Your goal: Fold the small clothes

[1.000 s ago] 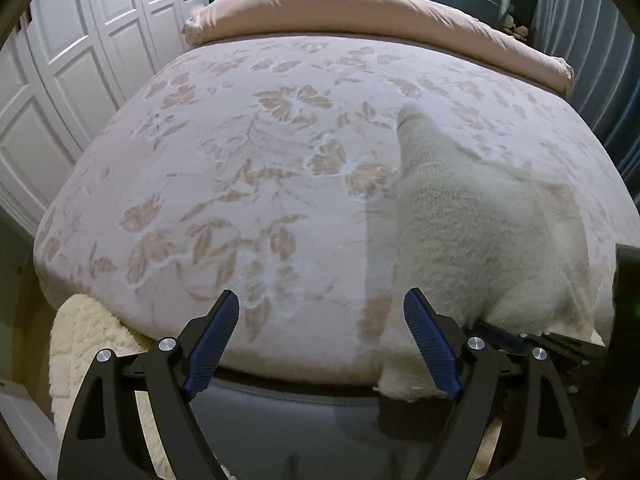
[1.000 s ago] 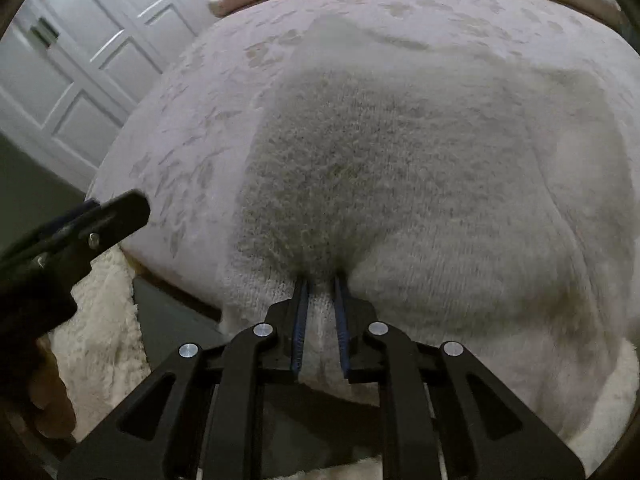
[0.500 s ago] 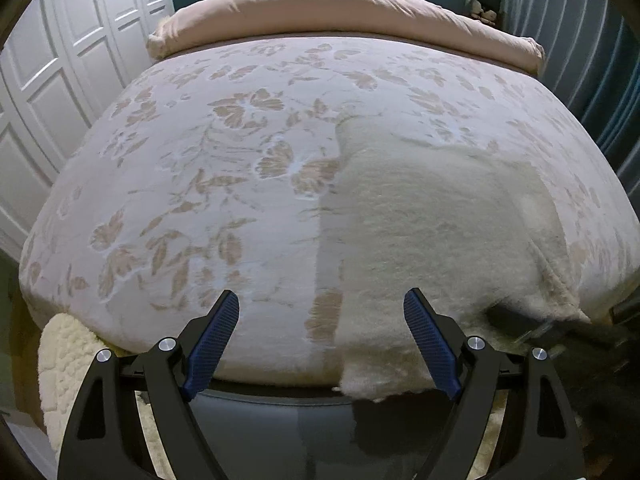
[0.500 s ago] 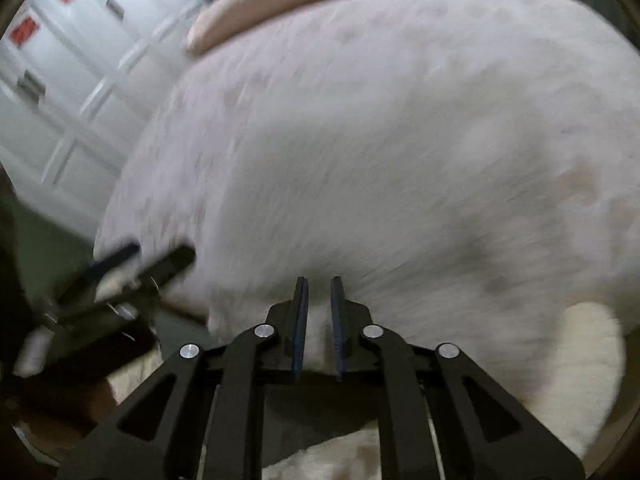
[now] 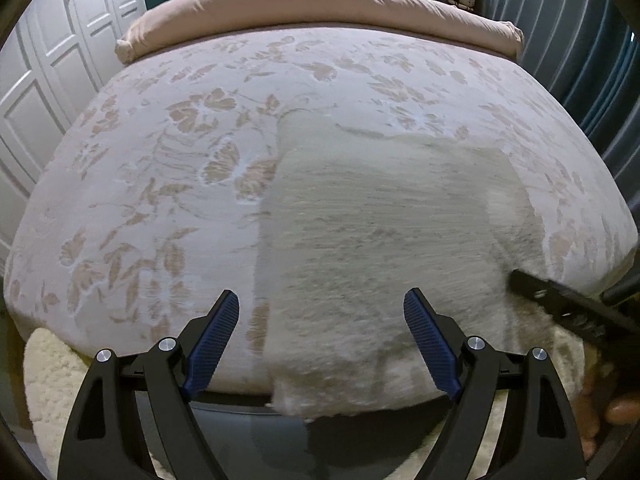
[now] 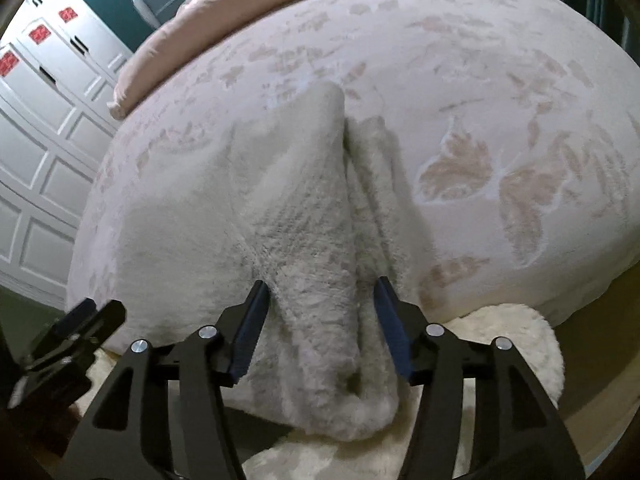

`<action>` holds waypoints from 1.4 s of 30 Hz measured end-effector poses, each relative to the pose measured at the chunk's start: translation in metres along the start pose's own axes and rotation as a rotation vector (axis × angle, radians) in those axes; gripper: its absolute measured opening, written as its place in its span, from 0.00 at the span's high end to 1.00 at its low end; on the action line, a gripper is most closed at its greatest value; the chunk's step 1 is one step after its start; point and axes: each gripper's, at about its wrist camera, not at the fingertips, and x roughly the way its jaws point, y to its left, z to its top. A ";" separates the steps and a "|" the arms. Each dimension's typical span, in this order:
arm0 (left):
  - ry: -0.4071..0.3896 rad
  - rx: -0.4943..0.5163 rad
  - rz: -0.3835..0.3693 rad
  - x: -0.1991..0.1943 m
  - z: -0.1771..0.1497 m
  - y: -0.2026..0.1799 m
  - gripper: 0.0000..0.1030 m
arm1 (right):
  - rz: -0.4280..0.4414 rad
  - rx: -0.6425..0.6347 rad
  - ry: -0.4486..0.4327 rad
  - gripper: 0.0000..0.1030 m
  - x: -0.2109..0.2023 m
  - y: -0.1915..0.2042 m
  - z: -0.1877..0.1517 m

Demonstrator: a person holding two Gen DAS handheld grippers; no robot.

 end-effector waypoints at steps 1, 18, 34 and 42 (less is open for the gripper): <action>0.002 -0.001 -0.006 0.001 0.001 -0.002 0.20 | 0.000 -0.011 -0.004 0.75 0.001 0.002 0.000; 0.042 0.010 0.008 0.027 0.014 -0.022 0.17 | -0.009 0.038 -0.083 0.54 -0.010 -0.013 0.002; 0.091 -0.007 0.072 0.054 0.024 -0.024 0.09 | 0.077 0.087 0.015 0.23 0.028 -0.033 0.007; 0.085 -0.010 0.071 0.069 0.027 -0.024 0.05 | 0.120 0.089 0.031 0.16 0.037 -0.035 0.012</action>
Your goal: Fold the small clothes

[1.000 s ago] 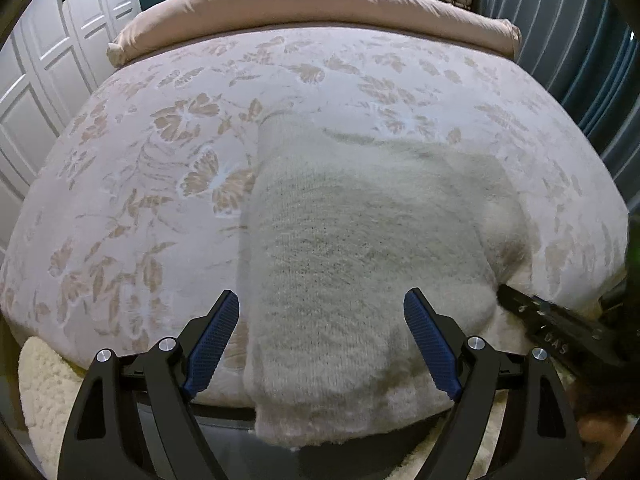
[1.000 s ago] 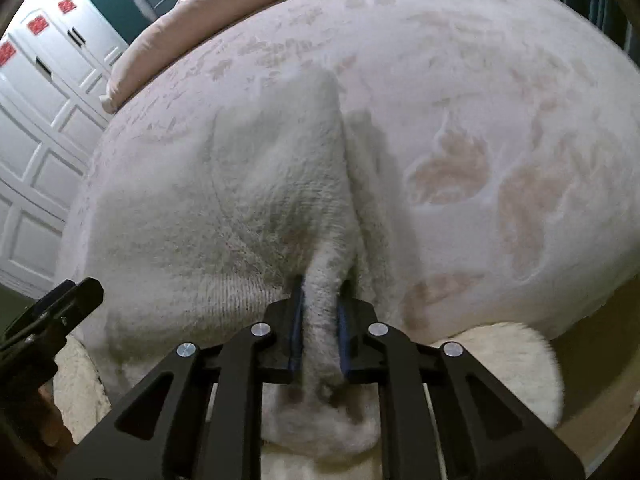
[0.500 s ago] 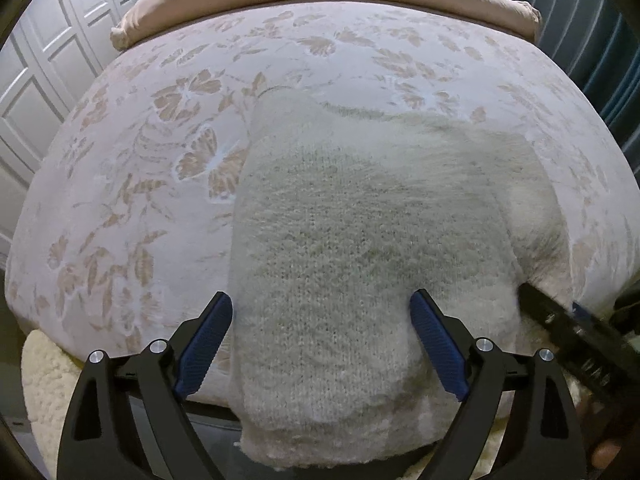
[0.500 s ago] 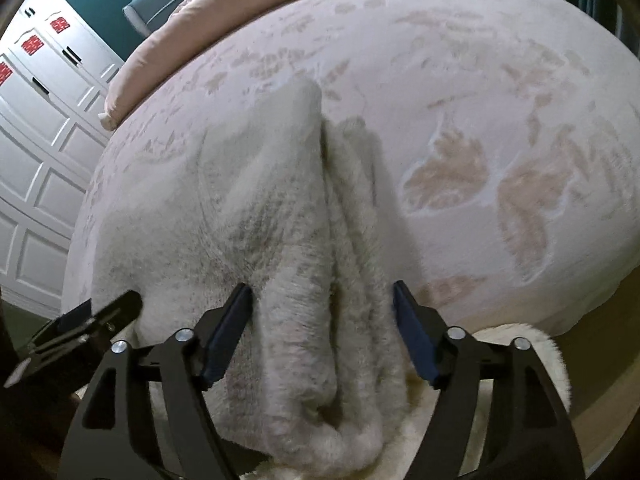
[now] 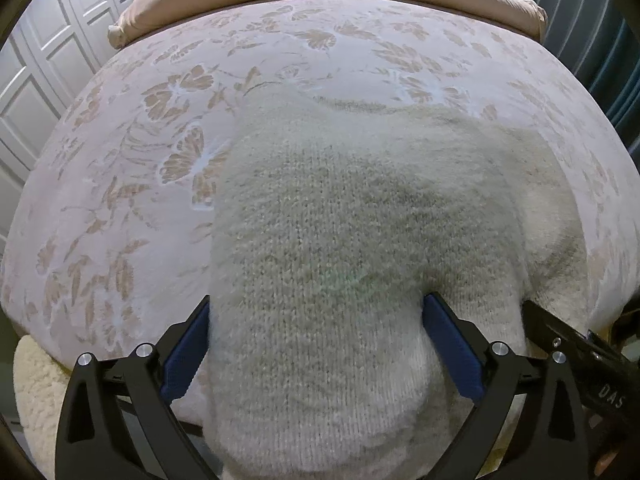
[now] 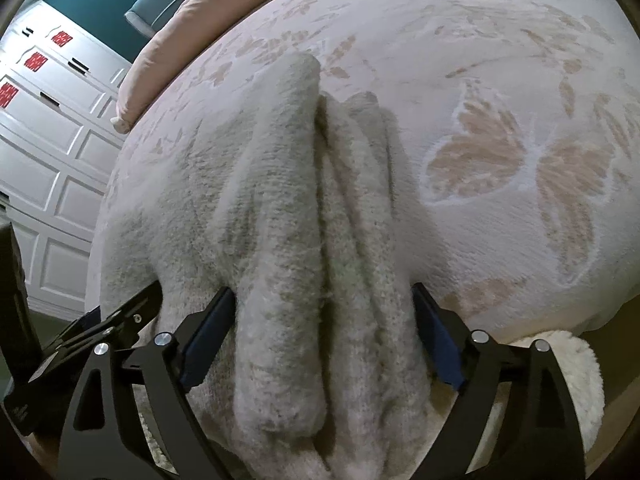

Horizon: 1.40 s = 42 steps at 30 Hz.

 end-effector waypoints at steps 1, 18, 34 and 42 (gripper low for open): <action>-0.003 0.001 0.000 0.001 0.000 0.000 0.05 | 0.004 -0.001 0.001 0.15 0.001 0.000 0.001; -0.099 -0.045 -0.198 0.019 -0.007 0.020 0.05 | 0.057 -0.037 0.001 0.08 0.021 0.006 0.017; -0.134 -0.093 -0.535 -0.063 0.009 0.058 0.61 | 0.154 -0.080 -0.123 0.66 -0.058 0.060 0.011; -0.387 -0.064 -0.597 -0.159 0.041 0.105 0.61 | 0.226 -0.232 -0.346 0.66 -0.136 0.153 0.034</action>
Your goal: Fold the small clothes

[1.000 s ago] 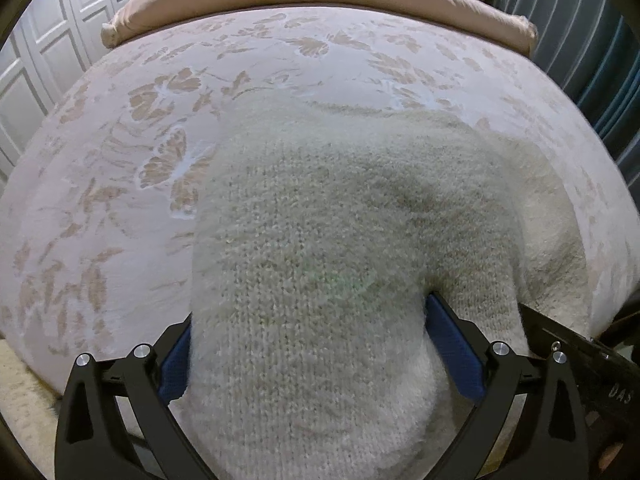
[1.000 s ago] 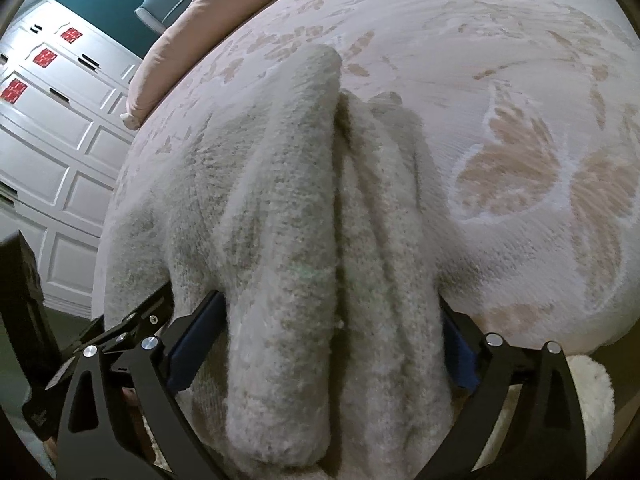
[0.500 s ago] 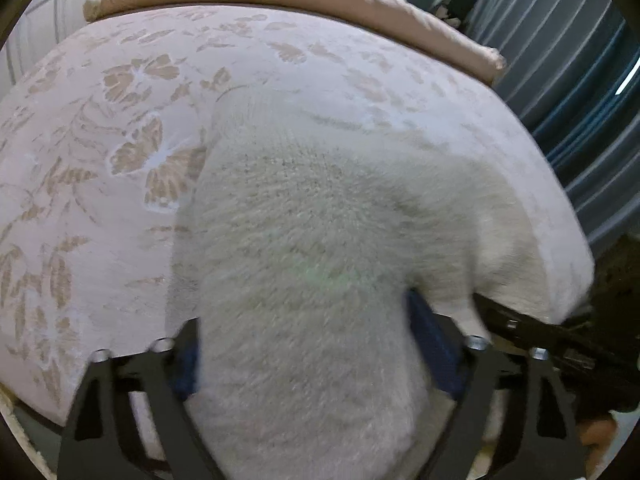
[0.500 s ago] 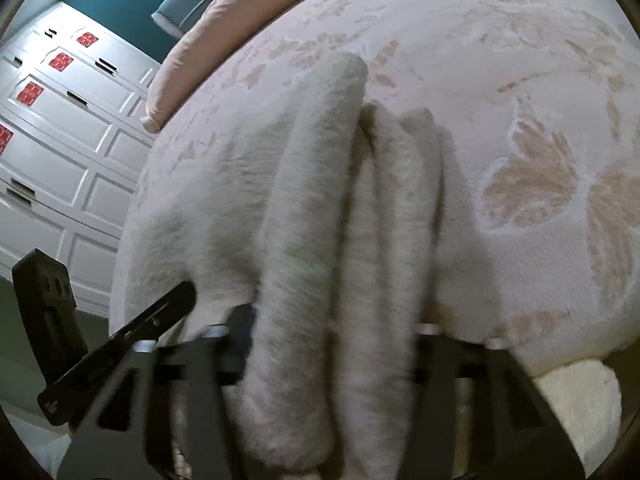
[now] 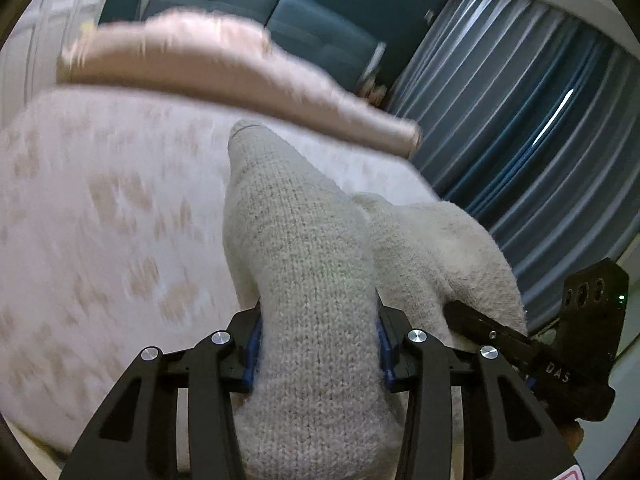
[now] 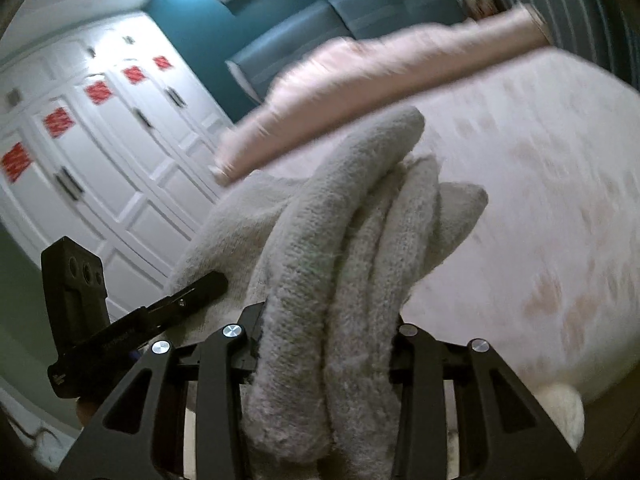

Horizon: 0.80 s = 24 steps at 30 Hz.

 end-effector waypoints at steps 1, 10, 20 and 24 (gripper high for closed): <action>-0.039 0.018 0.002 -0.014 0.015 0.001 0.61 | 0.021 -0.013 -0.017 0.66 0.000 0.009 0.007; -0.070 0.030 0.280 -0.024 0.066 0.096 0.39 | -0.010 0.087 0.119 0.51 0.150 0.007 0.016; 0.134 -0.202 0.388 -0.012 -0.029 0.188 0.43 | -0.162 0.084 0.243 0.50 0.166 0.000 -0.050; 0.180 -0.159 0.382 0.002 -0.045 0.173 0.41 | -0.187 0.065 0.296 0.44 0.189 0.006 -0.061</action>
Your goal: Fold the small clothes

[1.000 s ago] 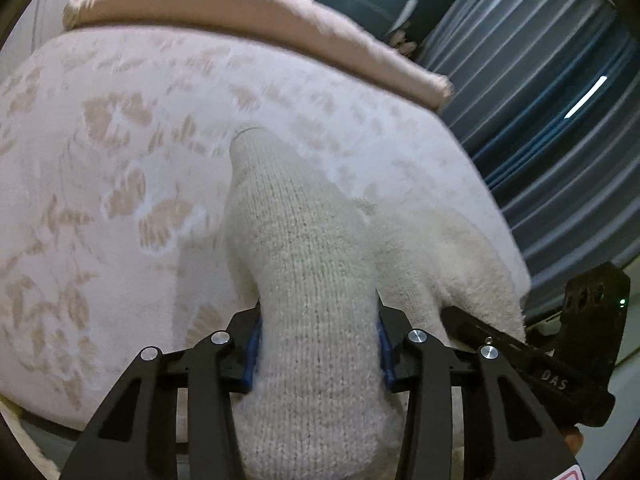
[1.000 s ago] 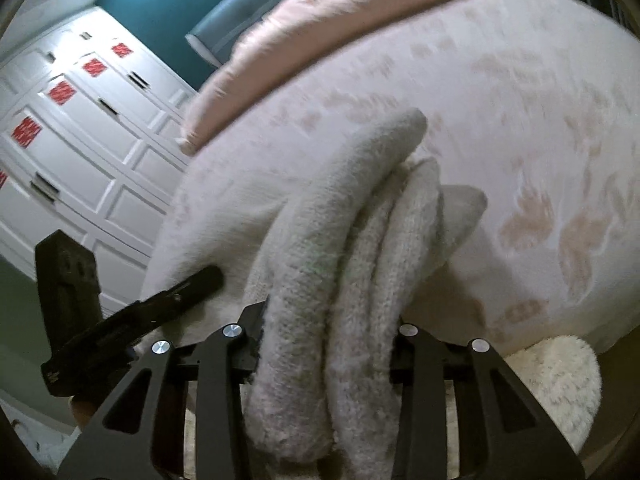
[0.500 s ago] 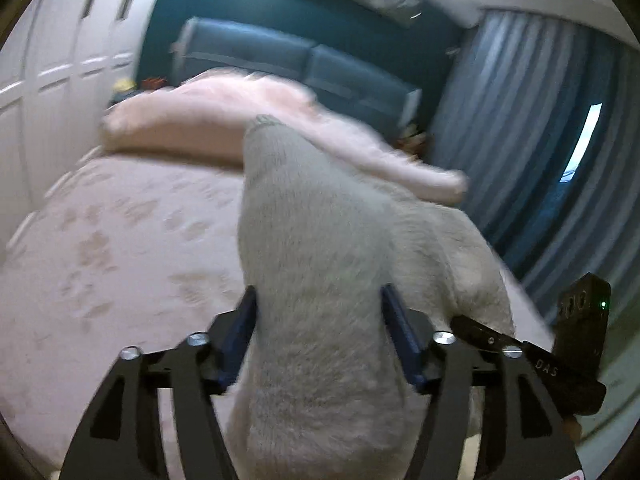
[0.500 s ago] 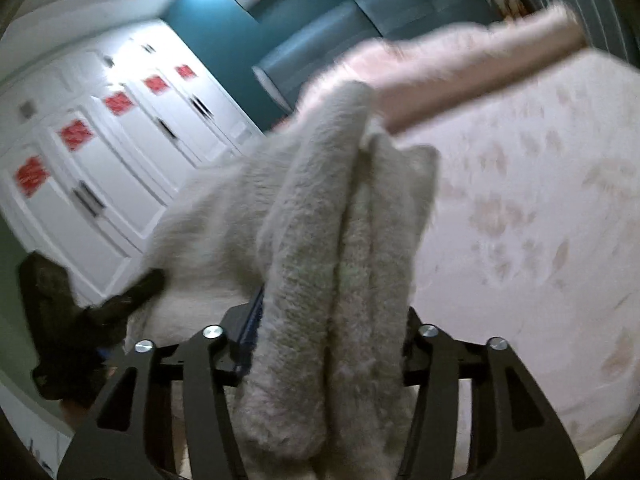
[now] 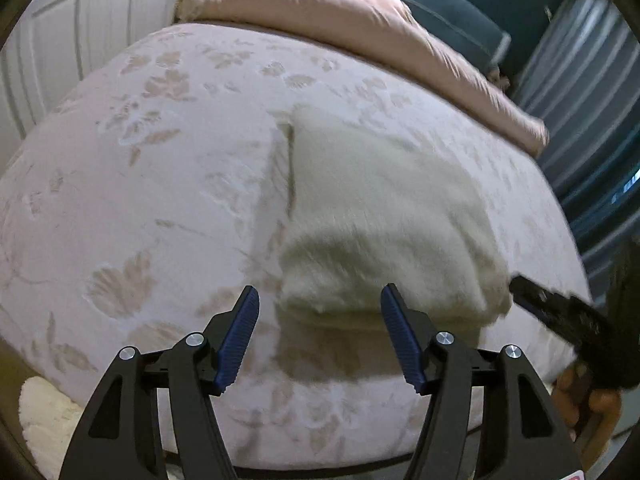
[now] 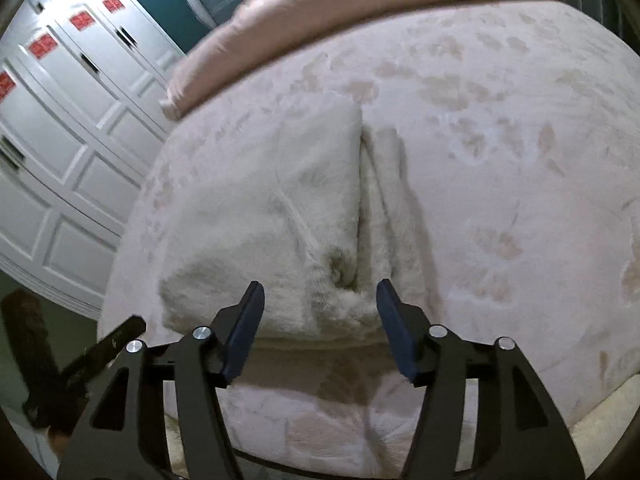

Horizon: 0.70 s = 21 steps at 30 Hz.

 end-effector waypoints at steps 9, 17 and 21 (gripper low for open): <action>0.059 0.028 0.138 0.049 -0.012 0.011 0.52 | -0.028 -0.004 0.054 0.85 0.021 0.008 0.006; 0.087 0.015 0.162 0.059 -0.006 0.023 0.63 | -0.184 -0.093 0.028 0.90 0.017 0.001 0.005; 0.091 0.024 0.195 0.059 -0.011 0.019 0.64 | -0.234 -0.137 0.039 0.89 0.035 -0.001 -0.014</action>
